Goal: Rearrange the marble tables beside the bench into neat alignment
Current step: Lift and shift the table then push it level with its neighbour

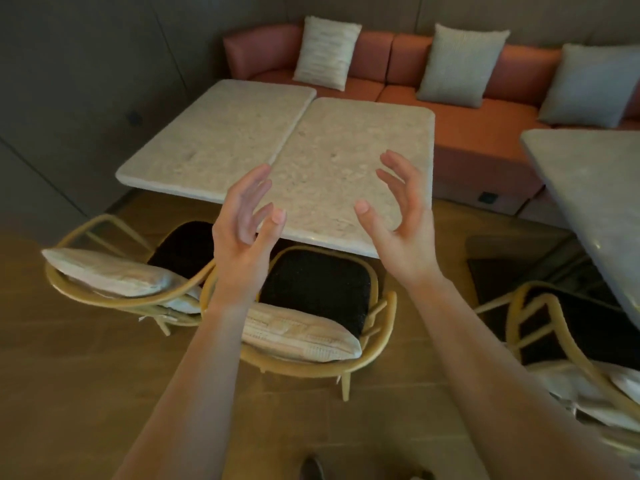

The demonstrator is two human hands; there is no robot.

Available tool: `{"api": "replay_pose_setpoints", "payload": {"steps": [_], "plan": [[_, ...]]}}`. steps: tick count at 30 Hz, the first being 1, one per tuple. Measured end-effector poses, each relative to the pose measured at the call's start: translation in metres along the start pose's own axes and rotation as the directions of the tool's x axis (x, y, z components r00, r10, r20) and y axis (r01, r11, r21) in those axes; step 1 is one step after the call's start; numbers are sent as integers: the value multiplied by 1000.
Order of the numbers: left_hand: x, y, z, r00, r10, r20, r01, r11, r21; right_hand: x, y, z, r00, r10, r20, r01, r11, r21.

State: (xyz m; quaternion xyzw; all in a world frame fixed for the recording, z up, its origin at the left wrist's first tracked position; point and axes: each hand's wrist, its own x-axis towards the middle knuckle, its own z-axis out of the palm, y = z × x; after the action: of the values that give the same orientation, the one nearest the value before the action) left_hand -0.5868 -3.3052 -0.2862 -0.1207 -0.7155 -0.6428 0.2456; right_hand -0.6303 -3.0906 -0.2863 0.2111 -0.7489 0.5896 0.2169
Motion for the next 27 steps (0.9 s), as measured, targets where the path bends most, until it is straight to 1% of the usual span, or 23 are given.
{"api": "replay_pose_setpoints", "payload": {"steps": [2, 6, 9, 13, 16, 21, 23, 27], "plan": [[0, 6, -16, 999, 22, 46, -21, 1000, -16, -13, -15, 7, 1000, 7, -30, -8, 1000, -28], [-7, 16, -22, 993, 26, 119, -23, 999, -28, -27, -35, 5, 998, 46, -53, -51, 993, -104], [-17, 22, -24, 981, 24, 193, -23, 1000, -6, -35, -46, 5, 996, 5, -86, -19, 987, -161], [-24, 22, -30, 977, 20, 211, -25, 999, 23, -47, -47, 6, 991, -21, -132, -3, 984, -180], [-21, 12, -38, 969, 5, 248, -17, 999, 47, -51, -42, 16, 989, 2, -146, -32, 980, -199], [12, -25, -44, 968, 17, 252, -32, 998, 59, -35, -17, 45, 987, 78, -143, -108, 971, -211], [34, -51, -42, 965, 24, 262, -35, 999, 38, -20, 3, 57, 985, 94, -145, -127, 963, -239], [82, -117, -36, 953, -6, 302, -4, 1000, 31, 17, 56, 82, 980, 116, -159, -159, 944, -290]]}}
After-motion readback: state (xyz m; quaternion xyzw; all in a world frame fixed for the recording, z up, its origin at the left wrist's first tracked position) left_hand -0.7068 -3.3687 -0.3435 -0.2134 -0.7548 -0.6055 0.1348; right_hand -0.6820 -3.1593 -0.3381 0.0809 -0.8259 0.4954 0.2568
